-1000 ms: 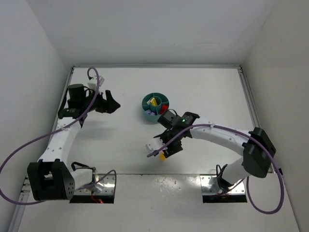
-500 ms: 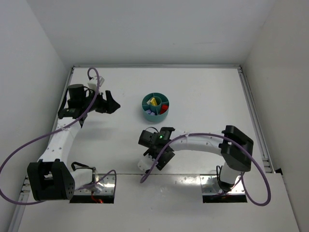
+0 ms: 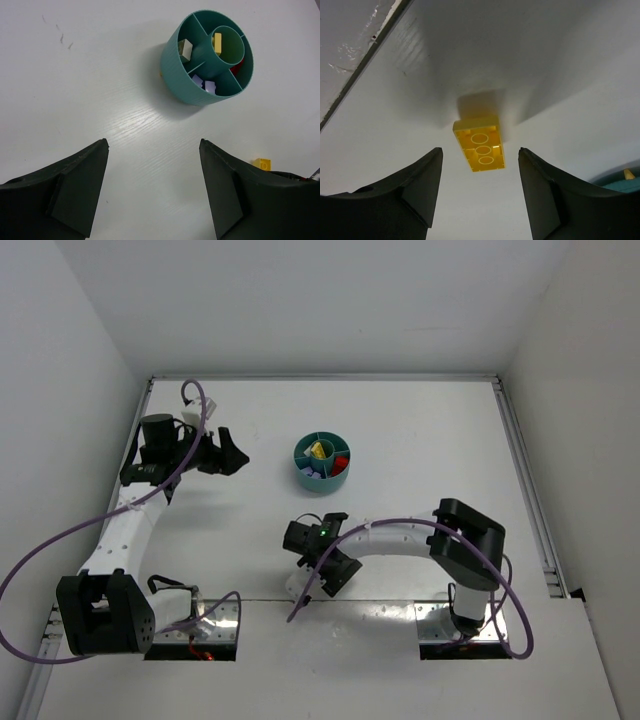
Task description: Sort the legos into containers by color
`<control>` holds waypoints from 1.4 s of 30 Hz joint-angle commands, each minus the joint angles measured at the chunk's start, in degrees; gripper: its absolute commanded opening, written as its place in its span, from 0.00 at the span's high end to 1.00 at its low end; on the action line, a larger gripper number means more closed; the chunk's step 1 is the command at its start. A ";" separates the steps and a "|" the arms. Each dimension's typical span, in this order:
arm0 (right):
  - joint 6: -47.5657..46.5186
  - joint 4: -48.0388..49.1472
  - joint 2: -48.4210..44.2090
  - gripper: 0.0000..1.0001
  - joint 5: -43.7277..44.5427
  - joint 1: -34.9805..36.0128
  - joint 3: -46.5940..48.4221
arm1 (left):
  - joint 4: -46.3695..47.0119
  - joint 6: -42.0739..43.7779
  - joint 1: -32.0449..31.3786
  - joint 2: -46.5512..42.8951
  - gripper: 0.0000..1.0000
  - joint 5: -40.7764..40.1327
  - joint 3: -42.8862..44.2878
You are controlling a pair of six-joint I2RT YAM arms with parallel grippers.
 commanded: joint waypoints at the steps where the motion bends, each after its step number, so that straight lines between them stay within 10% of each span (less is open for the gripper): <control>1: 1.00 2.55 0.60 0.37 0.63 0.64 -0.18 | 1.55 -0.16 0.75 -1.48 0.21 1.10 0.11; 12: 2.58 3.26 4.47 0.38 0.10 1.70 1.05 | 1.55 -0.68 0.75 -0.96 0.21 1.10 0.11; 23: 8.19 5.02 1.23 0.85 -2.00 1.70 3.59 | 2.07 -0.68 0.75 -0.43 0.21 1.63 0.11; 42: 46.43 20.55 -8.71 0.92 -21.17 -27.72 28.39 | 5.41 -2.35 0.75 0.71 0.21 2.68 1.34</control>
